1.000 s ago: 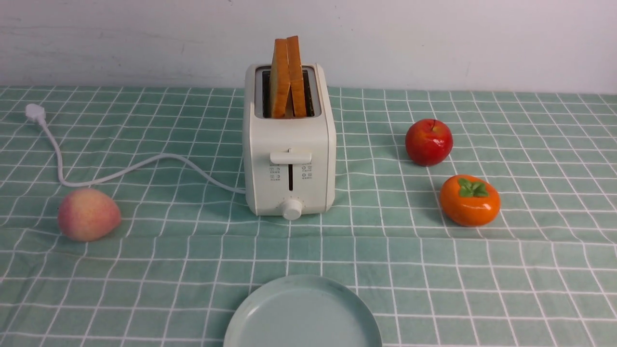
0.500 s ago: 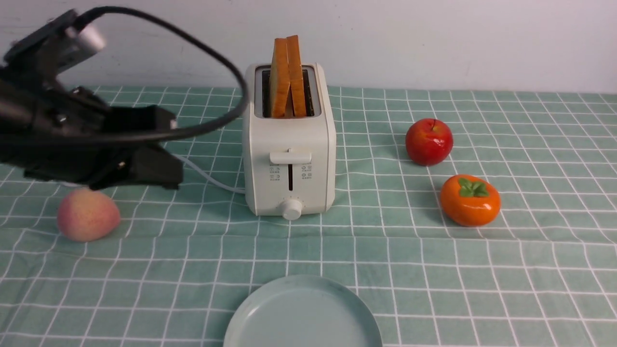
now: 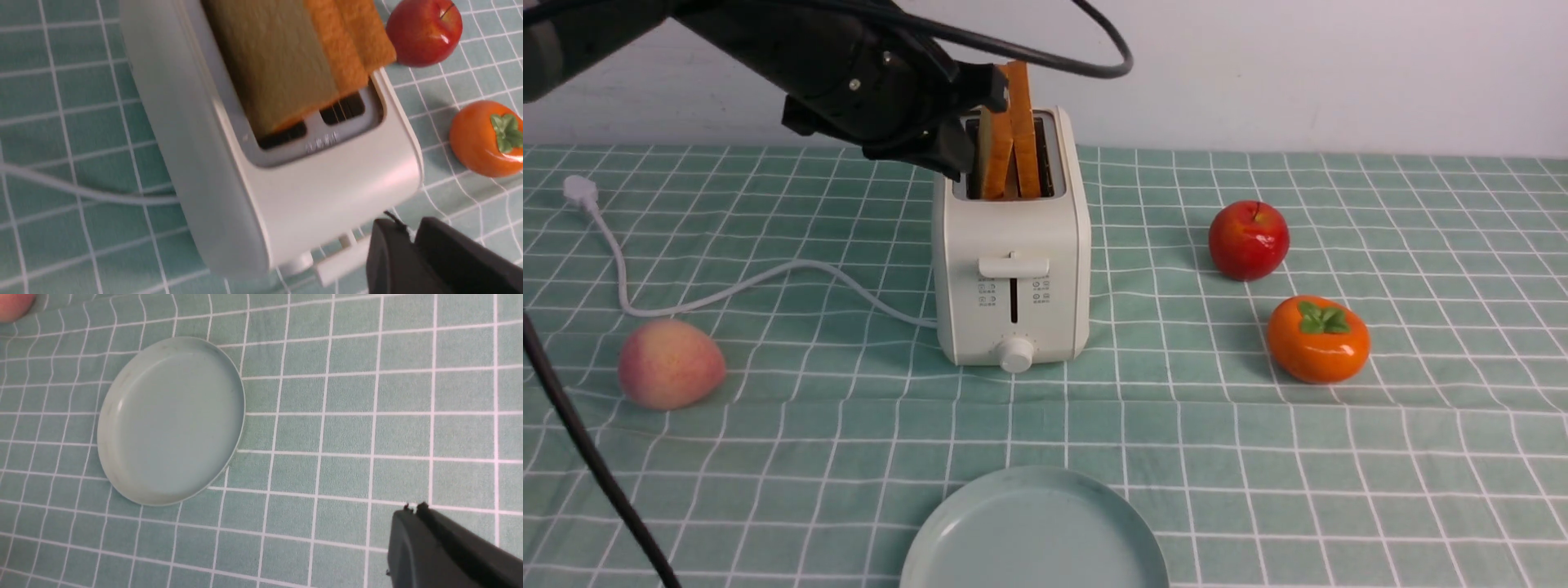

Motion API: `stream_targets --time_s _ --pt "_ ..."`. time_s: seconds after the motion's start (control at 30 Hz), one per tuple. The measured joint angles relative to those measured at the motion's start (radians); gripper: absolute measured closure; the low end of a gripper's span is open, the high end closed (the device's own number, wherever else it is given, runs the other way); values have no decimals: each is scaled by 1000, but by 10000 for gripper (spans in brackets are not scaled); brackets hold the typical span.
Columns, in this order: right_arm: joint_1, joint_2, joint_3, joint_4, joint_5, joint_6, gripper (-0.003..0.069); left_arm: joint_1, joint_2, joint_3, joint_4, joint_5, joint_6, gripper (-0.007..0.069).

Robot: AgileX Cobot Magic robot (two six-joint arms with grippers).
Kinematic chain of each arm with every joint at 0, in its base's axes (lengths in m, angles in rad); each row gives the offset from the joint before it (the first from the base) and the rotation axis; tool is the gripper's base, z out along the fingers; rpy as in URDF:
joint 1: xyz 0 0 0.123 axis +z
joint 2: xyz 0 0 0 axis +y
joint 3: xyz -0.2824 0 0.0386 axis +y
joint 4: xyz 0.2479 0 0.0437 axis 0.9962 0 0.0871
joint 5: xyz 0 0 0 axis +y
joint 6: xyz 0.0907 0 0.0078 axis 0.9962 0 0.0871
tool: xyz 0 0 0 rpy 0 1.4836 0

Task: Take toasted bread from bread machine on blue coffee table place on plate.
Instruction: 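Reach for a toast slice standing in the toaster with the left gripper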

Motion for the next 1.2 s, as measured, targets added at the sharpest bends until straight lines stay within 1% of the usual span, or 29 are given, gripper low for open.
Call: stream_targets --time_s 0.07,0.1,0.13,0.23,0.27,0.33,0.4,0.47,0.53,0.6,0.67,0.77,0.8,0.87,0.9,0.97,1.2 --pt "0 0 0 0 -21 0 667 0 39 -20 -2 -38 38 418" --pt "0 0 0 0 -23 -1 667 0 42 -21 -3 -42 38 418" --pt "0 0 0 0 -42 -1 666 0 70 -24 -6 -77 63 322" --pt "0 0 0 0 -63 -3 664 0 109 -25 -7 -135 85 186" --pt "0 0 0 0 -64 -3 663 0 109 -25 -7 -139 85 179" --pt "0 0 0 0 -69 -3 661 0 130 -25 -5 -175 87 123" --pt "0 0 1 0 -70 -3 659 0 142 -25 6 -197 87 108" --pt "0 0 2 0 -73 -3 659 0 147 -25 16 -211 87 109" --pt "0 0 4 0 -74 -3 659 0 153 -25 31 -224 87 148" --pt "0 0 4 0 -76 -3 657 0 153 -27 53 -224 87 209" --pt "0 0 4 0 -76 -3 657 0 153 -27 72 -224 87 282" --pt "0 0 4 0 -76 -3 655 0 153 -27 116 -232 87 431" --pt "0 0 4 0 -76 -3 654 0 153 -27 122 -235 87 457" --pt "0 0 4 0 -76 -3 653 0 153 -27 133 -242 87 535" --pt "0 0 4 0 -76 -3 653 0 153 -27 133 -243 87 549" --pt "0 0 4 0 -76 -3 650 0 153 -27 140 -245 87 608" --pt "0 0 4 -14 -76 -3 645 0 128 -29 147 -233 87 608"
